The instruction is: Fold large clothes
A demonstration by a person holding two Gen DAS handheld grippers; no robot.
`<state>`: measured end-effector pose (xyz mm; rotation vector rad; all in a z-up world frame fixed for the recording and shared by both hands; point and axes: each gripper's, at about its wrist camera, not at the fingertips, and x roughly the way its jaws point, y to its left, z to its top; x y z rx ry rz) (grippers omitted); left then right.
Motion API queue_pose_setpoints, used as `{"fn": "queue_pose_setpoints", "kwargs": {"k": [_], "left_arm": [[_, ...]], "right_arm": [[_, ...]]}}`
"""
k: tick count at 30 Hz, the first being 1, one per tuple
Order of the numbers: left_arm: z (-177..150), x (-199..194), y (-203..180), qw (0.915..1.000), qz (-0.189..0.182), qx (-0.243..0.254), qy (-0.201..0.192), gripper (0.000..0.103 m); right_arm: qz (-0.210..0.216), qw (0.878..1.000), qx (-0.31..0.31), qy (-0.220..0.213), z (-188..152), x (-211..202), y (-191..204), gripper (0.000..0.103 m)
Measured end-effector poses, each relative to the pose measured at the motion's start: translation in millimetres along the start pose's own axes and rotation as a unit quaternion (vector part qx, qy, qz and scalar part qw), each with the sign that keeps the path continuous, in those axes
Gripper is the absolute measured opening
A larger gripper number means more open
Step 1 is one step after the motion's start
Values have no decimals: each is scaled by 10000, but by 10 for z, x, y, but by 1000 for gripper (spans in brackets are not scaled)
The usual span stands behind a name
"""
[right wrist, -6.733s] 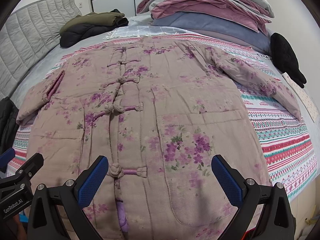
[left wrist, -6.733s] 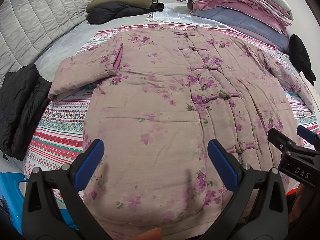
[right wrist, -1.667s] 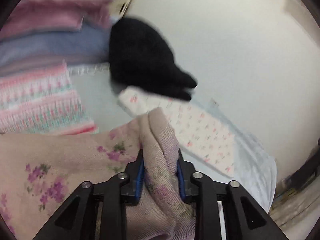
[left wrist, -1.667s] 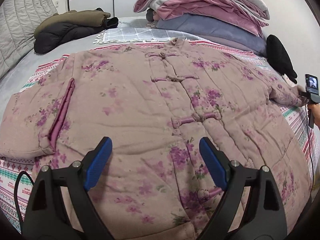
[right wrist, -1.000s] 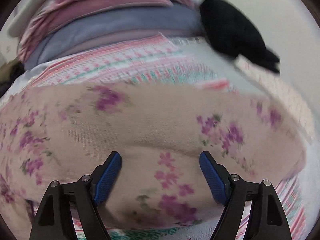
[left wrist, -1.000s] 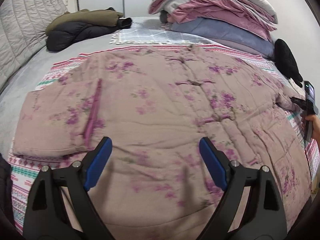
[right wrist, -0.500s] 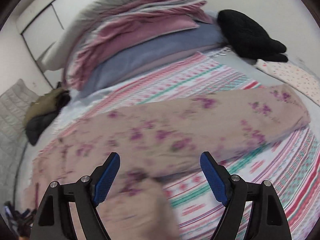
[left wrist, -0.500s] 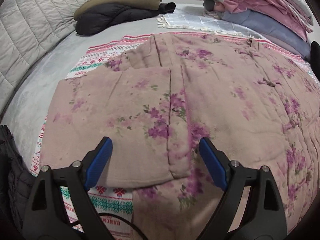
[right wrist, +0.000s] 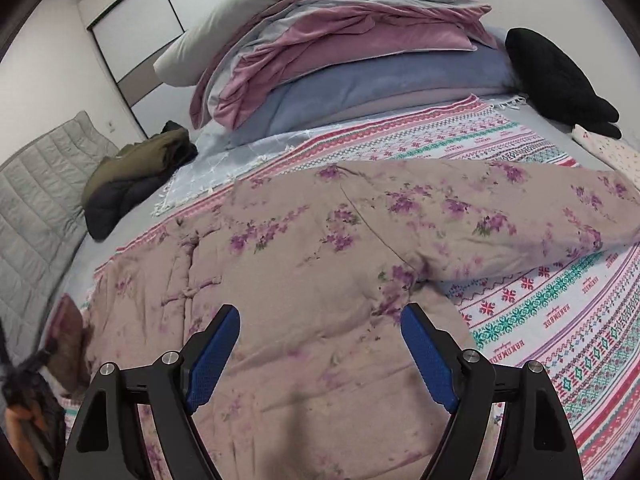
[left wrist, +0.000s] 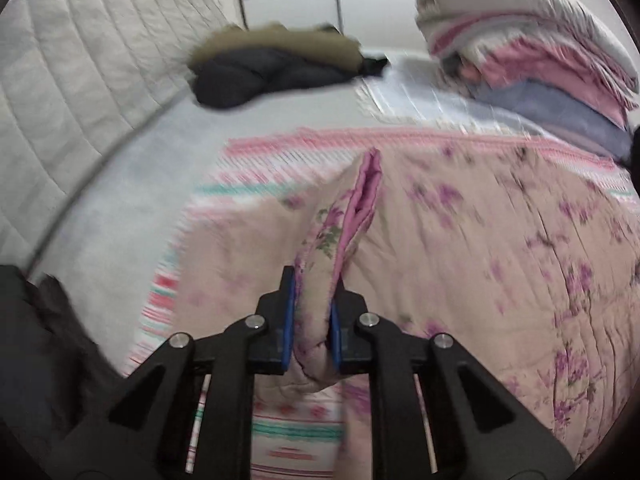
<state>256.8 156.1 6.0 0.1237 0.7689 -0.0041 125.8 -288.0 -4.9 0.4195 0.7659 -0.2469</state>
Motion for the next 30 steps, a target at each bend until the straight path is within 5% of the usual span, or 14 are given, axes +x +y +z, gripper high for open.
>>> {"fn": "queue_pose_setpoints", "kwargs": {"k": [7,10,14,19,22,24,26,30], "left_arm": [[458,-392,1221,9902,1132,-652,-492,14],[487,-400,1879,9743,1790,-1206,-641,14],[338,-275,2565,9557,2190,-1904,-491,13],[15,29,3060,9261,3035,-2239,-58,13],[-136,104,3198,9144,3074,-2632,122,12],[-138,53,3137,9172,3062,-2547,62,21],[-103,-51,3005,9292,2842,-2364,27,68],[-76,-346,2621,9494,2418,-1992,-230,80]], "right_arm": [[-56,9999,66,106,-21,127,-34,84],[-79,9998,120,140,-25,169,-78,84],[-123,9997,142,164,-29,220,-104,84],[-185,9995,187,175,-23,253,-150,84],[-251,9995,153,141,-6,220,-159,84],[-292,9995,56,74,12,165,-157,84],[-268,9996,-14,-7,28,75,-174,84],[-117,9999,-15,-41,11,-133,-279,84]]}}
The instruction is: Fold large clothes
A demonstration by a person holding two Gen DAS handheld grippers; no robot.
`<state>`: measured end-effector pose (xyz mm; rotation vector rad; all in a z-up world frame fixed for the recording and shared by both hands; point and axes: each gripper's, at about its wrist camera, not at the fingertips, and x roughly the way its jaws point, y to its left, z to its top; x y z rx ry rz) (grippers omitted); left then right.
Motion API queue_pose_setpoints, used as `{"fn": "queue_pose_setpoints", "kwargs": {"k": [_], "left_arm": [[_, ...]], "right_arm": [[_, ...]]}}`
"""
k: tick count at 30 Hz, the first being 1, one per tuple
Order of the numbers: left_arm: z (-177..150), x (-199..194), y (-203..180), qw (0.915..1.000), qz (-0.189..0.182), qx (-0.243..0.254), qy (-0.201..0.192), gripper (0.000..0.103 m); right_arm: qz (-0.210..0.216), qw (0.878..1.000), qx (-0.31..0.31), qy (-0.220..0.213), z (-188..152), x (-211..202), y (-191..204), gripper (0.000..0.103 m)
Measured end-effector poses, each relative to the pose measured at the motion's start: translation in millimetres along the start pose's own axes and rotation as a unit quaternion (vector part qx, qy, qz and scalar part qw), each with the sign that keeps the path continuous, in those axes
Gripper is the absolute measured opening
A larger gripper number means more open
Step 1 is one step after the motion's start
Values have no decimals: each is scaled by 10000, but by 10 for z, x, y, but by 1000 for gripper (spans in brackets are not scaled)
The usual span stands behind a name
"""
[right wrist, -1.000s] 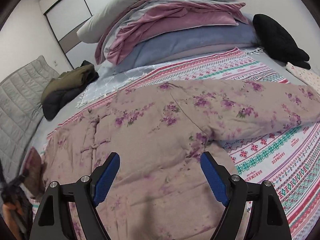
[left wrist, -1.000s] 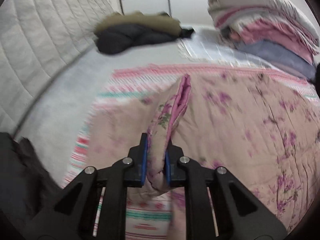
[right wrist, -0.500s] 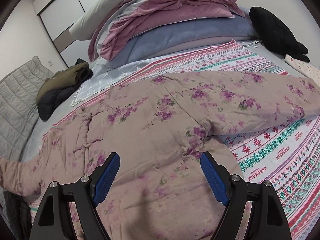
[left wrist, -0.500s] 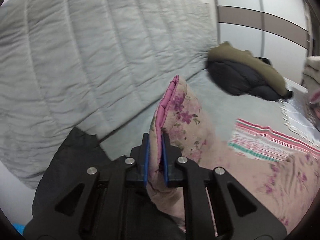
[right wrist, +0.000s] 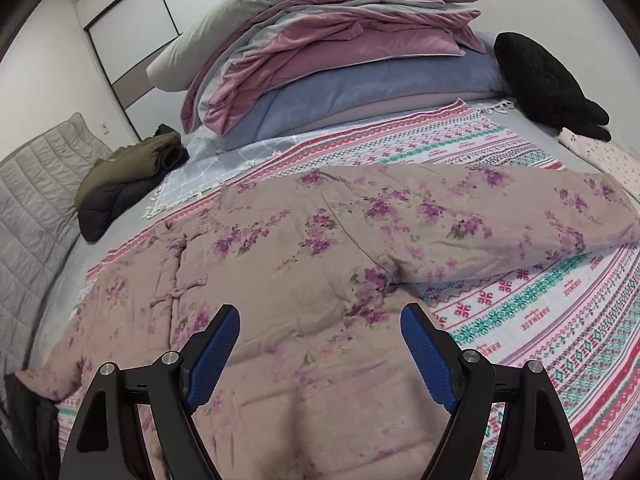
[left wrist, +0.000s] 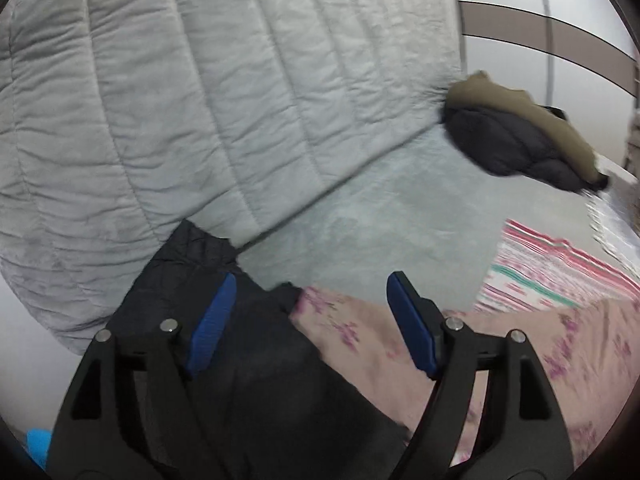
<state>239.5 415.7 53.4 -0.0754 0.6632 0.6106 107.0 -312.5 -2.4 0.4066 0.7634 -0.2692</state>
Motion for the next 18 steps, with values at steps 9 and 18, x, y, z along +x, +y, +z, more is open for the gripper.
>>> {"fn": "queue_pose_setpoints", "kwargs": {"k": [9,18], "left_arm": [[-533,-970,-478,9748,-1885,1100,456,82],[-1473,-1730,-782,9128,-3541,1724,1084,95]], "right_arm": [[-21,9983,-574,-64,-162,-737,-338,85],[940,9935,-599,239,-617,-1224,-807,89]]}}
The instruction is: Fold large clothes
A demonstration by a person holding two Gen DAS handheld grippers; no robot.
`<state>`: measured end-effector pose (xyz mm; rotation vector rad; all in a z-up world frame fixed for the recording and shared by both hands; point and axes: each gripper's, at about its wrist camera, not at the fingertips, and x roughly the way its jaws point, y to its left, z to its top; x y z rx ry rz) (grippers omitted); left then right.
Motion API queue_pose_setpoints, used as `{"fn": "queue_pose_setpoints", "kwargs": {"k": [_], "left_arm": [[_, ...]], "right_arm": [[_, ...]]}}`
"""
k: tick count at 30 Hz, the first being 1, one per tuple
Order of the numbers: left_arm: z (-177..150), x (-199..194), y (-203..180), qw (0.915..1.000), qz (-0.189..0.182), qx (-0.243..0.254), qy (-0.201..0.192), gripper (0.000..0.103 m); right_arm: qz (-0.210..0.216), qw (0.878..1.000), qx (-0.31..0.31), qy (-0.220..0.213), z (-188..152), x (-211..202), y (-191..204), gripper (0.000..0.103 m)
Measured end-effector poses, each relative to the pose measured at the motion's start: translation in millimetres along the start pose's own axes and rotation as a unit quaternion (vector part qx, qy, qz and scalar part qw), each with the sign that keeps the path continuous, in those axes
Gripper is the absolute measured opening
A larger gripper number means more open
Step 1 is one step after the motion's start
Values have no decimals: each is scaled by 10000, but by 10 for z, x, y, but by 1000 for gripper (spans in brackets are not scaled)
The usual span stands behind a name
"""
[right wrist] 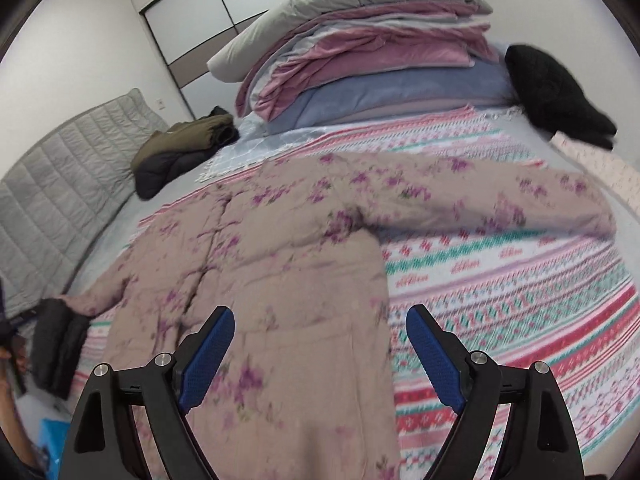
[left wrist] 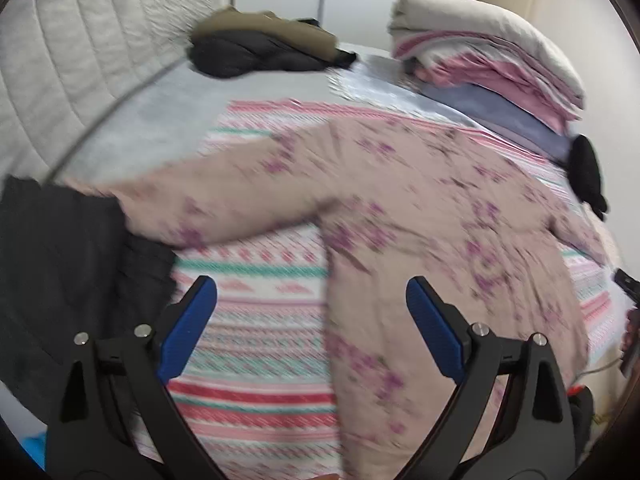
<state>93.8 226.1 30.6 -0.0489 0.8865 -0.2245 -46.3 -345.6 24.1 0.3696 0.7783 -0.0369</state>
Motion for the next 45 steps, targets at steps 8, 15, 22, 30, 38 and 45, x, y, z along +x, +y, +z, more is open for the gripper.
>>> {"fn": "queue_pose_setpoints", "kwargs": {"k": [8,15,22,30,38,45], "left_arm": [[-965,653,-245,9928,-540,126,1063,95],[-1475,848,-129,9723,-1807,-868,1202,77],[-1687,837,-259,9518,-2544,-1286,1134,46],[-1330,244,-394,9639,-2389,-981,645,20],[-1604,615,-584,9794,-1235,-248,1579,23],[-1400,285,-549,9948,-508,-53,886,57]], "right_arm": [[39,9979,74,646,-663,134,-443,89],[134,9931,230,1142,-1268,402,-655,91],[817,9899,-286,1119,-1403,537,-218,86],[714,9957,-353,469,-1099,28,13,19],[-285,9898,-543,1288,-1302,352,-192,32],[-892,9872,-853,1010,-1373,193,-212,67]]}}
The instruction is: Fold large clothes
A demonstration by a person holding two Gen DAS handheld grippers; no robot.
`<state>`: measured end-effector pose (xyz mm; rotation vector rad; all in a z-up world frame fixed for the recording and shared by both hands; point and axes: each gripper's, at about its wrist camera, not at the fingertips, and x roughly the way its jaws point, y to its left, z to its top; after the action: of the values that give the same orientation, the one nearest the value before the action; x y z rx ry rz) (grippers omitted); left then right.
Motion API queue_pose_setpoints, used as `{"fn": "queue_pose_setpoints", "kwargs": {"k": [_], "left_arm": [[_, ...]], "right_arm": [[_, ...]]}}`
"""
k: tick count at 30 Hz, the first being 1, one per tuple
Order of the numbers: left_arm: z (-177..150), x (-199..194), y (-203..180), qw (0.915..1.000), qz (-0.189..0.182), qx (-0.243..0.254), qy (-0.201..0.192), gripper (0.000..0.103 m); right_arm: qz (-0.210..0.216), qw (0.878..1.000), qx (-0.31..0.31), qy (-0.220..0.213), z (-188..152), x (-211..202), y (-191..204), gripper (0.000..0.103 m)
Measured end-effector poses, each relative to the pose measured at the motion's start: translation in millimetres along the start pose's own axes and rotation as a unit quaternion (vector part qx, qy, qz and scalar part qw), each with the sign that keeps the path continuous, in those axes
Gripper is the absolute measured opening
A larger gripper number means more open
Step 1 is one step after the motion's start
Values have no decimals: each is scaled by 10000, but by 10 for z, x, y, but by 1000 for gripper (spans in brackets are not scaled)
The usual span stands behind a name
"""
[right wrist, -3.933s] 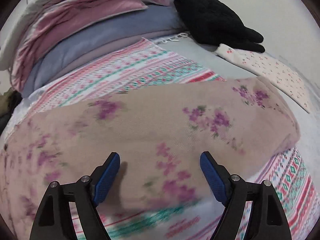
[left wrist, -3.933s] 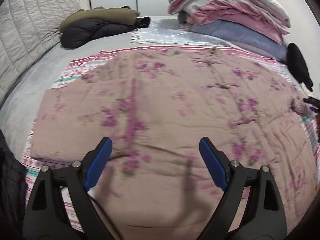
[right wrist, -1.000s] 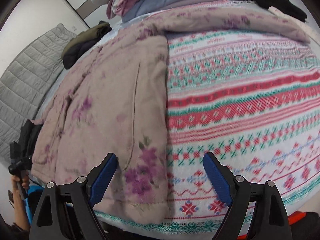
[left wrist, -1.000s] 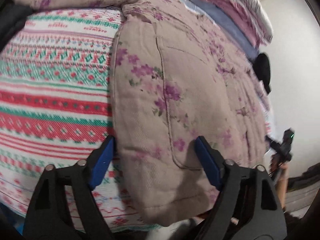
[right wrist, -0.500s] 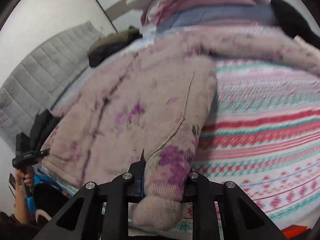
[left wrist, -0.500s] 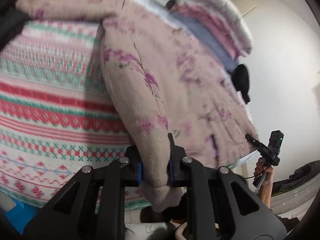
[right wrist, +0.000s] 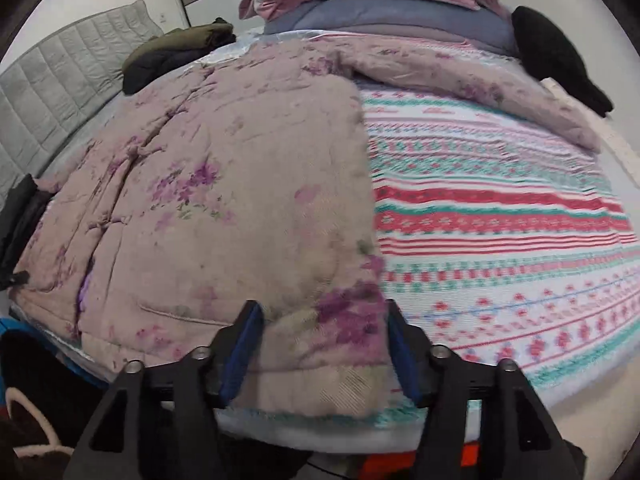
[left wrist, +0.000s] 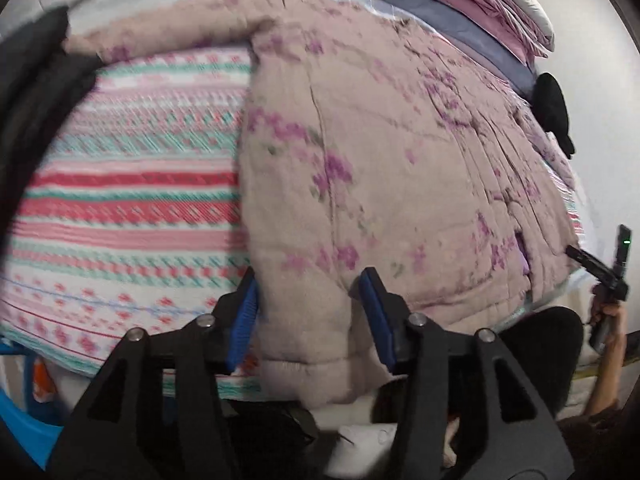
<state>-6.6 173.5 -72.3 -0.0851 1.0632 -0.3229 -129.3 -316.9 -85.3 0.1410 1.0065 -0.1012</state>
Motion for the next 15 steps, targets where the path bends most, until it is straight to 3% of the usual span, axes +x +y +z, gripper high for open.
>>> {"fn": "queue_pose_setpoints", "kwargs": {"k": [2,3,5,9,15], "left_arm": [[40,-91,38,9986,279,58,-439,77],[102,-146,21,9973,350,75,-641,80],[209,-195,-65,9948,287,221,-956,82],[420,-73,-281,9932,156,437,-1070,83],[584,438,-533,9896,-368,670,-1220,83]], "right_arm": [[-235,9996,-52,-152,4,-201,-56,70],[-259,9994,-41,-243,20,-271,-62,73],[-213,9983,53,-543,138,-447,-109,79],[-39,9960,41,-897,444,-464,24,82],[162,9962,-215,-825,752,134,398,82]]}}
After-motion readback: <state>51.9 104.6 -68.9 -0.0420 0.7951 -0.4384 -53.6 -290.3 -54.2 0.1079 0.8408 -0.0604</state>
